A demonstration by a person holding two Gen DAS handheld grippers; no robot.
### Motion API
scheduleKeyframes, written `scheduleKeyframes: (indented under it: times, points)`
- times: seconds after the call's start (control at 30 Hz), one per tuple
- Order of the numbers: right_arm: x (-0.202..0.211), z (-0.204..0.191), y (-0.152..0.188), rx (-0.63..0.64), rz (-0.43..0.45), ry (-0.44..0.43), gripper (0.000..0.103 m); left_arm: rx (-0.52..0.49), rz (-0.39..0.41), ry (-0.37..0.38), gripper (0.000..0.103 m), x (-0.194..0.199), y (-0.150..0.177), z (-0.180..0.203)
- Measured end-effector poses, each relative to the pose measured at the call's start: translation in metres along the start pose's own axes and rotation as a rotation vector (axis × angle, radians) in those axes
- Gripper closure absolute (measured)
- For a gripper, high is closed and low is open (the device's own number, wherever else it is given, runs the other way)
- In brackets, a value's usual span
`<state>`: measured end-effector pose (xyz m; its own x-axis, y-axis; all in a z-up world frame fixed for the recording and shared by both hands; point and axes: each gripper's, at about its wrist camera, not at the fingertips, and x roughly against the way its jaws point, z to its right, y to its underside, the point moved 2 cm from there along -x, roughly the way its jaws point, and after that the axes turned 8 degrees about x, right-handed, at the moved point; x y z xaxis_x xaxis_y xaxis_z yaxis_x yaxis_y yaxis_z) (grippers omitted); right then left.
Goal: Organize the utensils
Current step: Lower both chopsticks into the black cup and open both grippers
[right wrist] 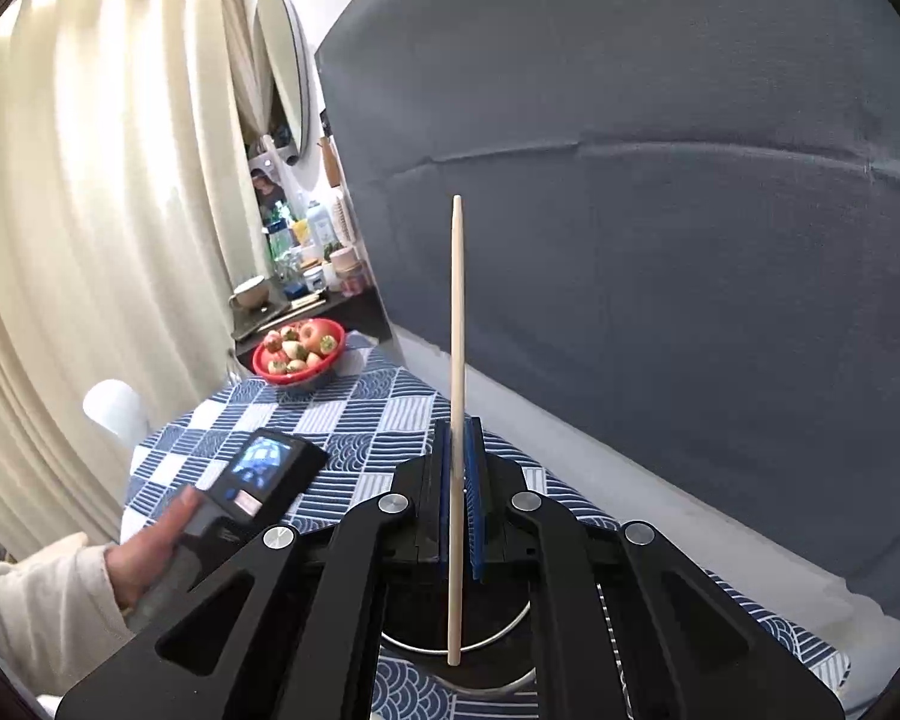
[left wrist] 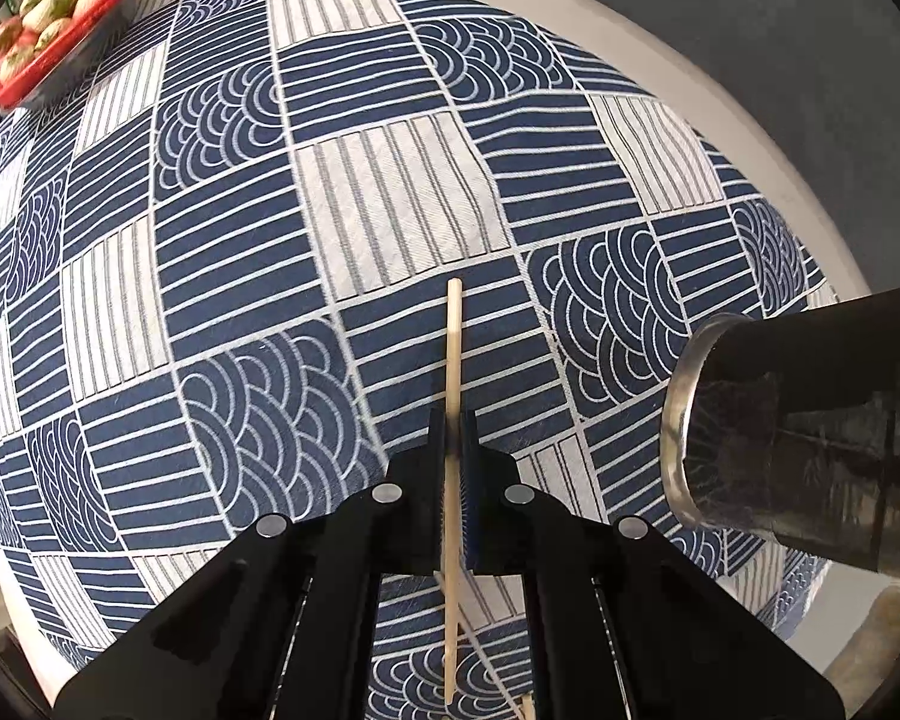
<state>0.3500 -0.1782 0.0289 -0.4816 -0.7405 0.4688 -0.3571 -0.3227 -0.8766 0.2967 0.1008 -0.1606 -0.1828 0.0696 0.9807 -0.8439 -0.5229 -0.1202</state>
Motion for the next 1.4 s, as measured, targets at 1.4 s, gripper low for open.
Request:
scheduleKeyframes:
  times: [1.4]
  points:
    - [-0.018, 0.016, 0.031, -0.082, 0.042, -0.025, 0.098, -0.317, 0.721, 0.610, 0.098, 0.187, -0.009, 0.131]
